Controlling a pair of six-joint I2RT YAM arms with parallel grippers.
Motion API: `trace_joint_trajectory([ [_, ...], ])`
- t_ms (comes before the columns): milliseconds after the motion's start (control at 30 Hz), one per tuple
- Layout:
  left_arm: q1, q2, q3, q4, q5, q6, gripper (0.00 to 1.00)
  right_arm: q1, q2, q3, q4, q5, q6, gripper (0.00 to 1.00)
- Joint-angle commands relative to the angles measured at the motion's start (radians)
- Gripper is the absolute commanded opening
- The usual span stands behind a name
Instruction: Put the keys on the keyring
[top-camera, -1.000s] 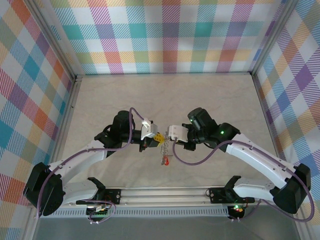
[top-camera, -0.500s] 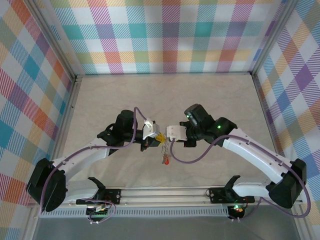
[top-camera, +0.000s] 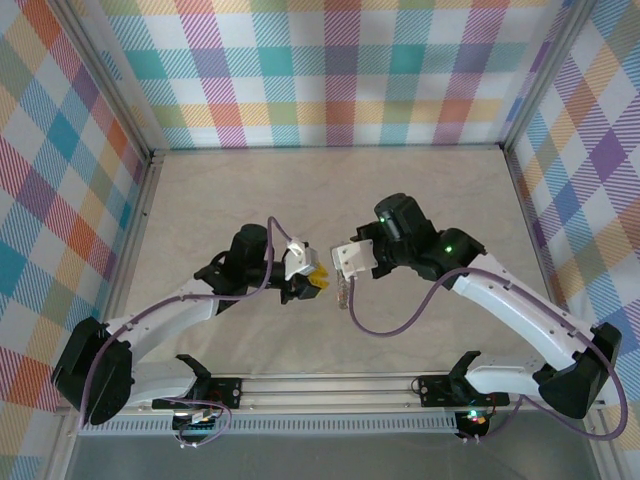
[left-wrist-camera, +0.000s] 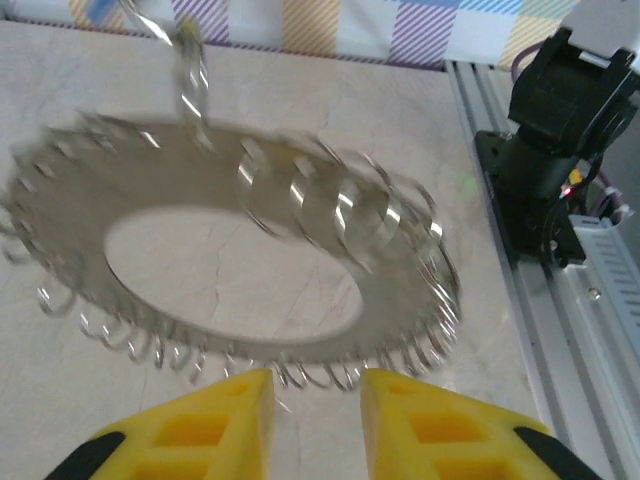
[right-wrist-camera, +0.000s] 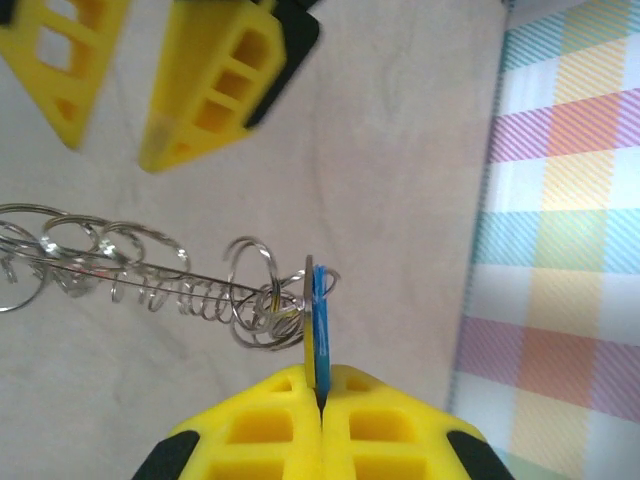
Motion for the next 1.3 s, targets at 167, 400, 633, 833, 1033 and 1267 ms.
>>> trace_joint_trajectory([
  [167, 0.020, -0.141, -0.089, 0.035, -0.241, -0.130, 0.44, -0.003, 0.027, 0.034, 0.090, 0.182, -0.270, 0.00],
  [400, 0.054, -0.231, -0.148, 0.006, -0.471, -0.252, 0.73, -0.003, 0.047, 0.072, 0.104, 0.270, -0.318, 0.00],
  [633, 0.099, -0.310, -0.158, -0.081, -0.649, -0.347, 0.84, -0.003, 0.052, 0.059, 0.122, 0.290, -0.348, 0.00],
  [833, 0.102, -0.369, -0.167, -0.150, -0.930, -0.434, 1.00, 0.003, 0.076, 0.073, 0.098, 0.292, -0.321, 0.00],
  [1033, 0.117, -0.402, -0.150, -0.240, -0.975, -0.453, 1.00, 0.106, 0.175, 0.163, 0.078, 0.281, -0.111, 0.00],
  [1267, 0.169, -0.519, -0.144, -0.261, -1.125, -0.595, 1.00, 0.179, 0.369, 0.320, 0.032, 0.299, 0.196, 0.00],
])
